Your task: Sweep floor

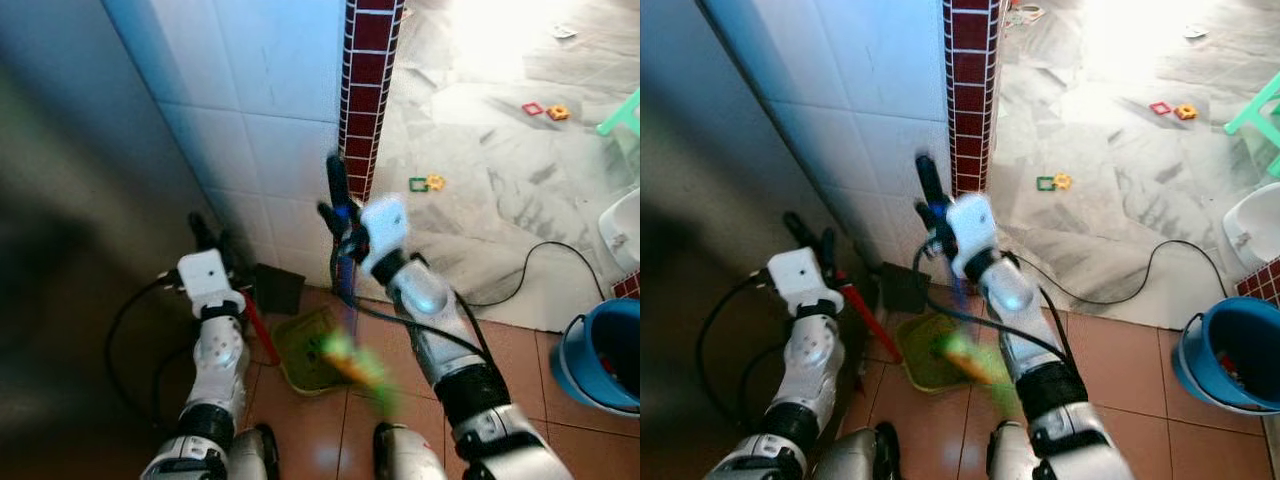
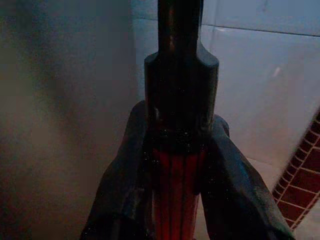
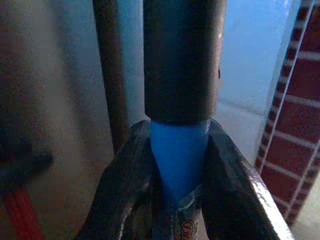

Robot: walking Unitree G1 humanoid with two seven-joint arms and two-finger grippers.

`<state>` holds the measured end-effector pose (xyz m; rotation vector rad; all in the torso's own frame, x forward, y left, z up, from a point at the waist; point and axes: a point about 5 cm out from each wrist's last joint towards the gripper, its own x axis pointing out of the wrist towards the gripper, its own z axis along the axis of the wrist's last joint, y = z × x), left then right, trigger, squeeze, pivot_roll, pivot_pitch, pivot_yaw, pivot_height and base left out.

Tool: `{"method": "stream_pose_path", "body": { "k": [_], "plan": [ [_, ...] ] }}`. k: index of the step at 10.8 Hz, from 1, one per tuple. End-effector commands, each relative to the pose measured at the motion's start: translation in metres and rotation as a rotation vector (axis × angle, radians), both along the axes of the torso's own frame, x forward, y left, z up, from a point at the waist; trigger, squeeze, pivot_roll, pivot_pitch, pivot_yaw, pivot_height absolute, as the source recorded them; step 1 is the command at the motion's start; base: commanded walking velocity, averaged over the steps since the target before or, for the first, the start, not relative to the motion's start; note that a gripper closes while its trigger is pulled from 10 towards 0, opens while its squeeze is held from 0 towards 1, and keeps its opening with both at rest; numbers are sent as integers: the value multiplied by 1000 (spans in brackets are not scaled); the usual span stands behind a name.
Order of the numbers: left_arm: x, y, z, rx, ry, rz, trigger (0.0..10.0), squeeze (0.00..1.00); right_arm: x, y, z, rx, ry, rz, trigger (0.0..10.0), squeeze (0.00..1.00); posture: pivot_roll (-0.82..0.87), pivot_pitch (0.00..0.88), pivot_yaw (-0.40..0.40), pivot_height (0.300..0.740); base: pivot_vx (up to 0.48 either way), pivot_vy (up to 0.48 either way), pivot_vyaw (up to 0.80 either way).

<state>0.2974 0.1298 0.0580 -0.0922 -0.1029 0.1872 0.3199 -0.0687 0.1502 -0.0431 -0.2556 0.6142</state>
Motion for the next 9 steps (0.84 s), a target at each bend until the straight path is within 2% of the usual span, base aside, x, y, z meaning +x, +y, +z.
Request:
{"method": "stream_pose_path", "body": {
  "k": [1, 2, 4, 5, 7, 8, 9],
  "plan": [
    [-17, -6, -35, -13, 190, -50, 10000, 0, -1, 1, 20, 70, -50, -10, 10000, 0, -120, 226, 72, 740, 0, 0, 0],
    [-17, -13, -37, -52, 202, -100, 10000, 0, 1, 0, 27, 113, -47, -28, 10000, 0, -123, 221, 71, 740, 0, 0, 0],
    [-15, -20, -38, -78, 214, -134, 10000, 0, 5, 1, 43, 217, -21, -60, 10000, 0, -128, 201, 70, 740, 0, 0, 0],
    [-13, -22, -36, -96, 211, -147, 10000, 0, 6, -2, 58, 214, -53, -61, 10000, 0, -134, 172, 75, 740, 0, 0, 0],
    [-7, -17, -30, -85, 188, -170, 10000, 0, 8, -13, 83, 107, -206, -81, 10000, 0, -148, 126, 81, 740, 0, 0, 0],
    [-3, -14, -24, -61, 160, -187, 10000, 0, 8, -29, 88, 70, -248, -136, 10000, 0, -152, 91, 84, 740, 0, 0, 0],
    [1, -10, -18, -48, 138, -197, 10000, 0, 7, -48, 82, 50, -237, -213, 10000, 0, -152, 52, 85, 740, 0, 0, 0]
  ]
}}
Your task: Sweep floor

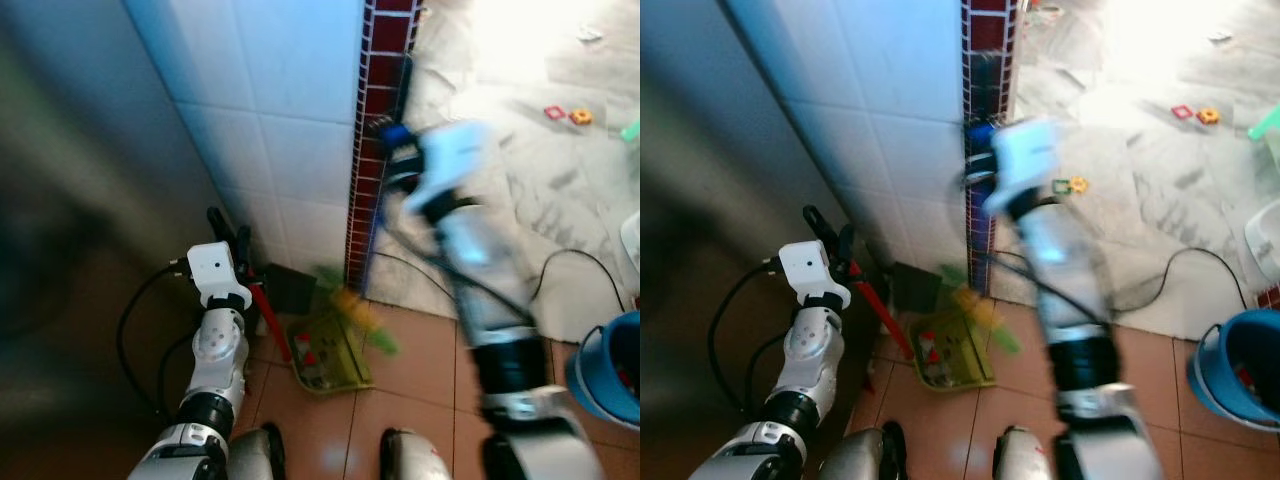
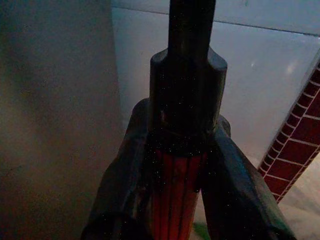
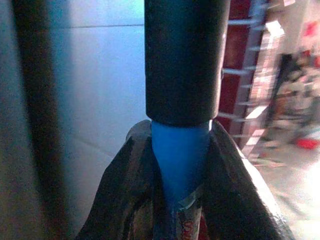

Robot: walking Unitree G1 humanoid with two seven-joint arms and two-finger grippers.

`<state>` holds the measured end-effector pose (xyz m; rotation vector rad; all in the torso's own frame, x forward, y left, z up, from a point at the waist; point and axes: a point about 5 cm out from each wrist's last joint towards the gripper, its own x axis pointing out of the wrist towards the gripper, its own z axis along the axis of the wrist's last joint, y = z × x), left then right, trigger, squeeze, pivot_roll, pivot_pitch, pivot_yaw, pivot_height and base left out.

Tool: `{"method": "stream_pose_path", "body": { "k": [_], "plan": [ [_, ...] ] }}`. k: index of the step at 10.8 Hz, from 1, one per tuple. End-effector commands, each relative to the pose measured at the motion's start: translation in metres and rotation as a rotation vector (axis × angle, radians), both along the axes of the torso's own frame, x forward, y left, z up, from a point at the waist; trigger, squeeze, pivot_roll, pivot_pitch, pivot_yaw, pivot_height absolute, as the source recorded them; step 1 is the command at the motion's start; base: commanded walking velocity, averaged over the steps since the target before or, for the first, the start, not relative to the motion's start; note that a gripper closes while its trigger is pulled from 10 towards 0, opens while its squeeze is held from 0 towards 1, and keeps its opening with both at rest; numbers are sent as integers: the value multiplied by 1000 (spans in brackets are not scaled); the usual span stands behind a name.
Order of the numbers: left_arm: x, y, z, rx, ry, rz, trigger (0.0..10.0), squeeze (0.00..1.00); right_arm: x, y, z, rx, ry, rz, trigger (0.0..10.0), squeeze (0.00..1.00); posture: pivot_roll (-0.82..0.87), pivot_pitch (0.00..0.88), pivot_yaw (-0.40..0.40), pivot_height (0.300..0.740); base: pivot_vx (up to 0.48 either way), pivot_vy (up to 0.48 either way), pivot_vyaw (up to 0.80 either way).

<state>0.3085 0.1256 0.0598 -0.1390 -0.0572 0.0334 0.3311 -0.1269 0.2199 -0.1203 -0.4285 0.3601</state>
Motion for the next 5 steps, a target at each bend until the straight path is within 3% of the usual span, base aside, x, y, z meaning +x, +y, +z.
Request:
{"method": "stream_pose_path", "body": {
  "k": [1, 3, 5],
  "plan": [
    [-7, -4, -17, 11, 101, -48, 10000, 0, -8, -6, 4, 1, -53, -35, 10000, 0, -155, 30, 87, 740, 0, 0, 0],
    [-4, 0, -10, 78, 78, -63, 10000, 0, -15, -37, -21, -54, 2, -242, 10000, 0, -166, 0, 95, 740, 0, 0, 0],
    [-2, -5, 0, 67, 39, -136, 10000, 0, -17, -48, -39, -43, 65, -359, 10000, 0, -168, 0, 109, 740, 0, 0, 0]
  ]
}}
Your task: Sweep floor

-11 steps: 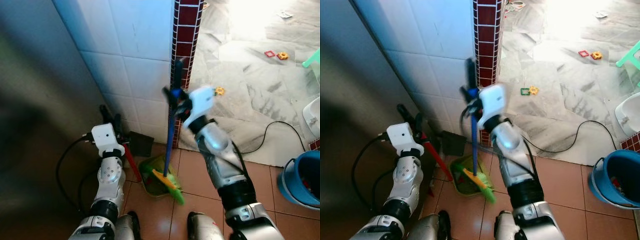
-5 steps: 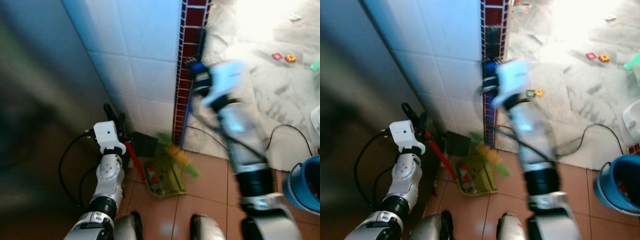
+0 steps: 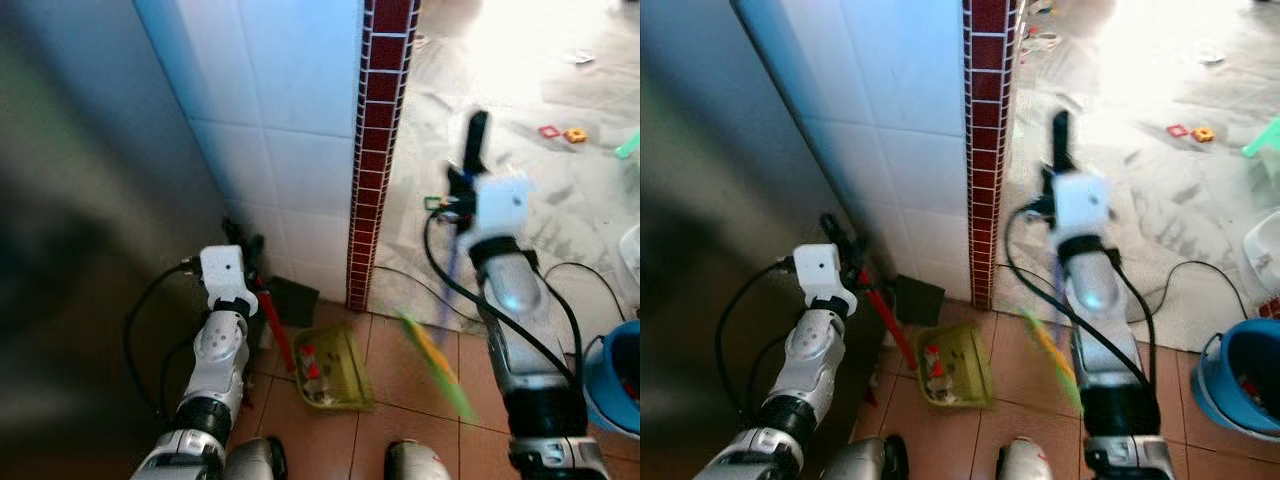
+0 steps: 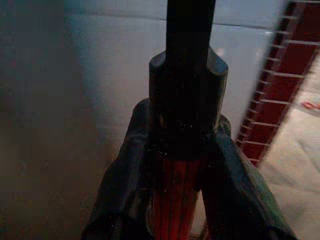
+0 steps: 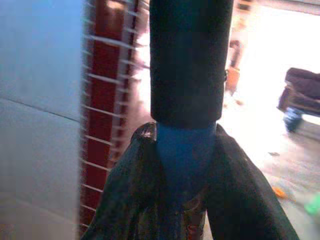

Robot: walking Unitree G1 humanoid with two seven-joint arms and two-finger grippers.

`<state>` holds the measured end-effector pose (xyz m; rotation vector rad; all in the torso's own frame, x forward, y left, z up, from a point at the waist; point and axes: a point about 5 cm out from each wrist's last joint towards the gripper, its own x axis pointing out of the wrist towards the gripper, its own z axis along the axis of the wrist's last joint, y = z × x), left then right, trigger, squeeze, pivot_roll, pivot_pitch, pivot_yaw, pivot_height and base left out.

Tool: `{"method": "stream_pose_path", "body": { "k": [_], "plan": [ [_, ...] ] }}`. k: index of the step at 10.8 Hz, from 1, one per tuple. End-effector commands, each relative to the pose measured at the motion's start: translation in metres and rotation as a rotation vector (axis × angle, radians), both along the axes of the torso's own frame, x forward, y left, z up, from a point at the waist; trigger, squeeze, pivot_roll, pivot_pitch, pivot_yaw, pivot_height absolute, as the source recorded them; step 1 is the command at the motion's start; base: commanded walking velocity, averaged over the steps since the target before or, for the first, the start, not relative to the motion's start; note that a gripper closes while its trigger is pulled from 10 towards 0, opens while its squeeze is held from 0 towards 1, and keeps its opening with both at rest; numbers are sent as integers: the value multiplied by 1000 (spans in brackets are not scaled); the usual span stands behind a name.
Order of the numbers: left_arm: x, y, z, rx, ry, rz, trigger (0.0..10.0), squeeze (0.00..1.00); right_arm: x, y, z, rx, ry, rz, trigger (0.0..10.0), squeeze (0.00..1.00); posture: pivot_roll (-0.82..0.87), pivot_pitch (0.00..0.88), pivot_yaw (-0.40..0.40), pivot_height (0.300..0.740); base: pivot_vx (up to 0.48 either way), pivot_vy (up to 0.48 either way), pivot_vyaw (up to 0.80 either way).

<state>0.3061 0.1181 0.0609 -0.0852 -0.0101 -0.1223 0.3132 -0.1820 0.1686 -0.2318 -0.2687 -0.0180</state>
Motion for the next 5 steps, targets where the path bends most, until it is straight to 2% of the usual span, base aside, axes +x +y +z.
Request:
{"method": "stream_pose_path", "body": {
  "k": [1, 2, 3, 5],
  "plan": [
    [1, -3, 13, 2, -40, -85, 10000, 0, 1, 5, 4, 50, -27, -16, 10000, 0, -168, 0, 124, 740, 0, 0, 0],
    [1, -3, 16, 2, -50, -86, 10000, 0, 1, 6, 3, 52, -27, -15, 10000, 0, -168, 0, 126, 740, 0, 0, 0],
    [2, -2, 39, -28, -140, -70, 10000, 0, 0, 12, -4, 66, -15, -16, 10000, 0, -163, 0, 131, 740, 0, 0, 0],
    [3, -6, 54, -49, -170, -100, 10000, 0, 0, 15, -9, 72, -4, -20, 10000, 0, -156, 0, 126, 740, 0, 0, 0]
  ]
}}
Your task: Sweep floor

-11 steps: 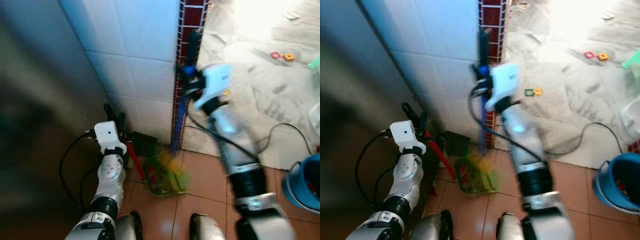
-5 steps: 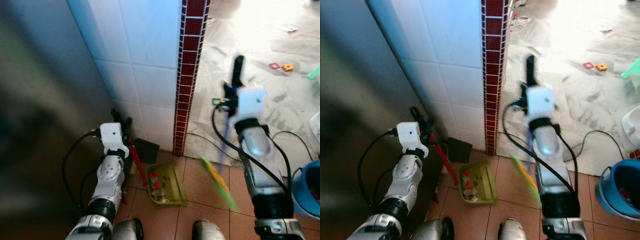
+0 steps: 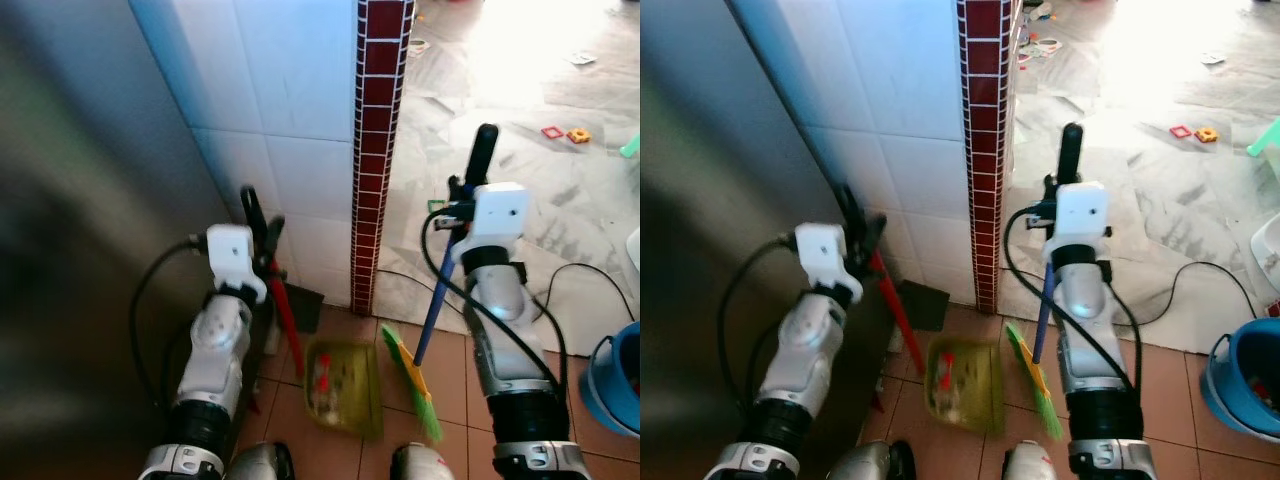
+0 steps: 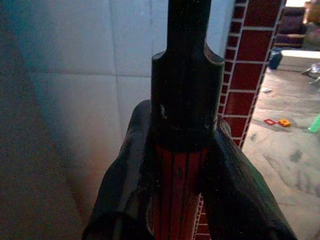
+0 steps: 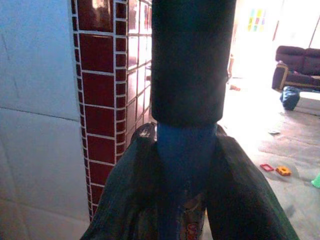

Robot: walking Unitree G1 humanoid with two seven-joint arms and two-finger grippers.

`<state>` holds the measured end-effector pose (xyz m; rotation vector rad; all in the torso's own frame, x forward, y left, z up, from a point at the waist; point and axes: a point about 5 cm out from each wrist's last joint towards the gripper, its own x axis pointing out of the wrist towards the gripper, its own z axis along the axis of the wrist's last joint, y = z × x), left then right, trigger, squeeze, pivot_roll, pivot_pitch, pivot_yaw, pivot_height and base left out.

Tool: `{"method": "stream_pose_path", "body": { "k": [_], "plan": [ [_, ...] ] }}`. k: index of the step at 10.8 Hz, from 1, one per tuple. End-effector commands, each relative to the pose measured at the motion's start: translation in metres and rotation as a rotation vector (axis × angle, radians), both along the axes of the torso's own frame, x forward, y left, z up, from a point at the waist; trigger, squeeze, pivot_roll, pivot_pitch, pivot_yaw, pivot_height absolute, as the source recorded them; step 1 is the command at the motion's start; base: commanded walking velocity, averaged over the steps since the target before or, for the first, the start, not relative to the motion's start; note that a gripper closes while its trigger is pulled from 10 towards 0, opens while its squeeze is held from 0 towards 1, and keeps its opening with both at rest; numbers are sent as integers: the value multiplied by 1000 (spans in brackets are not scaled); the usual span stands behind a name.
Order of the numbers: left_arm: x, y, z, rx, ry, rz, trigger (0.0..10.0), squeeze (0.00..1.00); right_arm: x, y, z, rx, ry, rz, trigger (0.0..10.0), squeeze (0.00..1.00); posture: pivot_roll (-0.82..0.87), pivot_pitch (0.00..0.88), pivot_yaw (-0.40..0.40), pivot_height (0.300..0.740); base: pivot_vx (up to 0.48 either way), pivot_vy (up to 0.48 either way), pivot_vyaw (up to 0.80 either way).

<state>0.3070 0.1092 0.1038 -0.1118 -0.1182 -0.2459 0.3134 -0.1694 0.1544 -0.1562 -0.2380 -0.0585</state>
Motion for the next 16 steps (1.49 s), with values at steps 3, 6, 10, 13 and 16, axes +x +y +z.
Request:
{"method": "stream_pose_path", "body": {
  "k": [3, 6, 10, 13, 16],
  "plan": [
    [0, -8, 24, 15, -85, -54, 10000, 0, 6, 1, 8, -37, -37, -17, 10000, 0, -154, 0, 121, 740, 0, 0, -133],
    [-3, -13, 25, -2, -64, -72, 10000, 0, 11, -12, 11, -95, -46, -104, 10000, 0, -161, 0, 123, 740, 0, 0, -627],
    [-1, -17, 24, -9, -43, -76, 10000, 0, 11, -15, 9, -88, -31, -140, 10000, 0, -168, 0, 129, 740, 0, -283, -637],
    [-1, -21, 25, -17, -28, -79, 10000, 0, 15, -13, 11, -89, -40, -145, 10000, 0, -172, 0, 130, 740, 0, -315, -800],
    [-2, -20, 20, -20, -6, -75, 10000, 0, 15, -6, 7, -91, -32, -117, 10000, 0, -175, 0, 127, 740, 0, -319, 0]
  ]
}}
